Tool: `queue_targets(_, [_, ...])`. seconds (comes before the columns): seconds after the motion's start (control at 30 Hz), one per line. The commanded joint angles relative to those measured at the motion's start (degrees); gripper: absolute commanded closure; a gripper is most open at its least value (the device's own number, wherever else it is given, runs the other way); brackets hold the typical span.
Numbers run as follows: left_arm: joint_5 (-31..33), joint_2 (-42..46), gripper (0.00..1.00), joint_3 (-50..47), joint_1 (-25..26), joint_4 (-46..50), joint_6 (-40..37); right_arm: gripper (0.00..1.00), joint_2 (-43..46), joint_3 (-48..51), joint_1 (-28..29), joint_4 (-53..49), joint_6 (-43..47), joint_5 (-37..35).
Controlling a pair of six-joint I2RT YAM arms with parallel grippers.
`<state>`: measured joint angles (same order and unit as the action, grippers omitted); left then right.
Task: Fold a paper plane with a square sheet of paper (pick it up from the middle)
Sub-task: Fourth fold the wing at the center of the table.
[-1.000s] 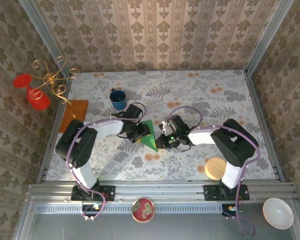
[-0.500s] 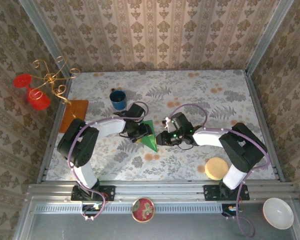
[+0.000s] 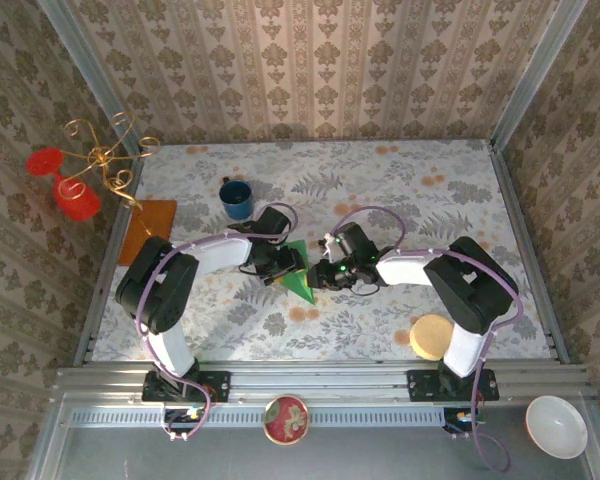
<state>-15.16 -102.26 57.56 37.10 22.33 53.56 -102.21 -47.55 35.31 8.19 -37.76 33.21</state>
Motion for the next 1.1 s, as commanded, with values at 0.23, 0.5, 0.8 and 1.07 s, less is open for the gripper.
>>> queue_targets(0.23, [3.5, -8.4, 0.42, -4.9, 0.9, 7.3, 1.3, 0.77, -2.8, -2.4, 0.5, -2.5, 0.6, 2.4])
queue_targets(0.5, [3.1, -8.5, 0.42, -4.6, 1.0, 7.4, 0.9, 0.81, -3.8, -2.5, 0.5, -2.9, 0.6, 2.6])
queue_targets(0.8, [2.9, -7.8, 0.42, -4.3, 0.8, 7.6, 0.8, 0.88, -5.0, -2.1, 0.5, -3.8, 0.2, 2.2])
queue_targets(1.07, [1.9, -2.2, 0.43, -3.0, -0.3, 6.8, -1.0, 0.92, -6.0, -1.7, 0.0, -5.3, 0.1, 2.3])
